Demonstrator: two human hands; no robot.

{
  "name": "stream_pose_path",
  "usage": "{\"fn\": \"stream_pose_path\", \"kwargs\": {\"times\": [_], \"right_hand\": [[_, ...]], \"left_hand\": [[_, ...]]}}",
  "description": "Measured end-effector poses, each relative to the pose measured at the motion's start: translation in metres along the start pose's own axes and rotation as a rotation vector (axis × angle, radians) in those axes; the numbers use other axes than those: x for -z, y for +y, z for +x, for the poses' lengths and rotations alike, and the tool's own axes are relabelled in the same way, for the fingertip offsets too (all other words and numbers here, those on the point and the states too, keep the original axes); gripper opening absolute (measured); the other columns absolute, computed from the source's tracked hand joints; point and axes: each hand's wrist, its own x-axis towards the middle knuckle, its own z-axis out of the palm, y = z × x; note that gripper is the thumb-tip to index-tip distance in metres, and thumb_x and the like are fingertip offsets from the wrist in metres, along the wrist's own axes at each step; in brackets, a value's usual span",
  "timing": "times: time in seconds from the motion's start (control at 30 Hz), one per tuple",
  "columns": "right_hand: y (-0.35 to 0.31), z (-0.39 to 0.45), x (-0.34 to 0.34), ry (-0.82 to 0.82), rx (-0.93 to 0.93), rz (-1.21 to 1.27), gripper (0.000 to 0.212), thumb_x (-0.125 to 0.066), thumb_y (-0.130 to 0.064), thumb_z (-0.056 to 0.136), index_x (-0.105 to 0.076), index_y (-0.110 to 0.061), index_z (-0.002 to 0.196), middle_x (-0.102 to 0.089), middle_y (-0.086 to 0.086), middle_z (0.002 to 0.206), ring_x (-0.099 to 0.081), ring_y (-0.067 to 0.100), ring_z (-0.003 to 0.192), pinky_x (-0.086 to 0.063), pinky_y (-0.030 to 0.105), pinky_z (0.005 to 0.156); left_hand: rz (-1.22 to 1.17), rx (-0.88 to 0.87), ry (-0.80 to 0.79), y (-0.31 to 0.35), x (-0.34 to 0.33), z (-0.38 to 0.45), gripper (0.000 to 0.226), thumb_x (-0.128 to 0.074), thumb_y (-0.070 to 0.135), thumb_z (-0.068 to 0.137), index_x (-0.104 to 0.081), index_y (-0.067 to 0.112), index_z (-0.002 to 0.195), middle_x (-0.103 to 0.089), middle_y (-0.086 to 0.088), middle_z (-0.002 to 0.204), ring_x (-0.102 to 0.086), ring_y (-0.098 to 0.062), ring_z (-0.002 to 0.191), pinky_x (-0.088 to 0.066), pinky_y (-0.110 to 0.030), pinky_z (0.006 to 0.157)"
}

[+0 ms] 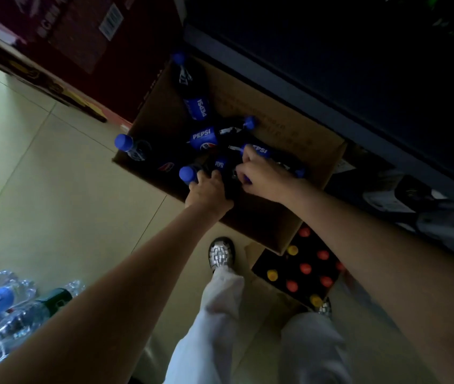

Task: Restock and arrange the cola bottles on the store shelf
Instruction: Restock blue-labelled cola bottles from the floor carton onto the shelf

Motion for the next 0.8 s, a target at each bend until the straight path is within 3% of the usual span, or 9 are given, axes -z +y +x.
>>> {"fn": "stream_pose_path", "kwargs": {"times": [0.1,0.3,0.53,0.7,0.8], "right_hand": [[0.002,-0.008,0.008,0.047,-0.012,0.084,0.009,-0.063,-0.018,0.087,-0.057,-0.011,0.088,-0.039,0.006,0.116,-0.056,0.024,0.097,-0.051,0.037,0.083],[0.036,-0.034,0.017,-0.023,-0.092,0.098,0.018,-0.066,-0.011,0.084,-0.049,-0.016,0.081,-0.039,0.008,0.122,-0.052,0.027,0.112,-0.049,0.041,0.093],[0.052,-0.063,0.017,-0.036,-0.179,0.079,0.044,-0.068,-0.009,0.081,-0.042,-0.005,0.117,-0.04,0.014,0.128,-0.051,0.029,0.114,-0.043,0.031,0.084],[0.045,-0.091,0.048,-0.032,-0.157,0.054,0.04,-0.067,-0.005,0.081,-0.045,-0.005,0.115,-0.04,0.015,0.13,-0.046,0.029,0.119,-0.042,0.032,0.087],[0.038,-0.129,0.087,0.021,-0.098,0.018,0.03,-0.07,-0.007,0.077,-0.047,-0.01,0.096,-0.045,0.011,0.105,-0.05,0.029,0.109,-0.039,0.031,0.073]], "left_hand": [[0.04,0.008,0.021,0.002,-0.006,-0.002,0.063,-0.064,0.016,0.082,-0.032,0.012,0.136,-0.031,-0.017,0.135,-0.042,-0.039,0.123,-0.042,-0.039,0.099],[0.122,-0.032,0.019,0.02,-0.011,-0.002,0.063,-0.059,0.008,0.086,-0.025,0.009,0.139,-0.027,-0.021,0.14,-0.042,-0.038,0.123,-0.046,-0.04,0.093],[0.209,-0.013,-0.02,0.032,-0.026,-0.007,0.076,-0.062,0.007,0.083,-0.017,0.013,0.144,-0.024,-0.022,0.142,-0.041,-0.037,0.125,-0.049,-0.041,0.095],[0.214,-0.021,0.029,0.062,-0.007,-0.03,0.079,-0.065,0.017,0.081,-0.018,0.011,0.145,-0.029,-0.019,0.139,-0.046,-0.035,0.119,-0.047,-0.032,0.082],[0.183,0.005,0.069,0.091,0.02,-0.068,0.073,-0.065,0.019,0.081,-0.024,0.01,0.141,-0.034,-0.019,0.134,-0.05,-0.036,0.115,-0.046,-0.031,0.078]]}}
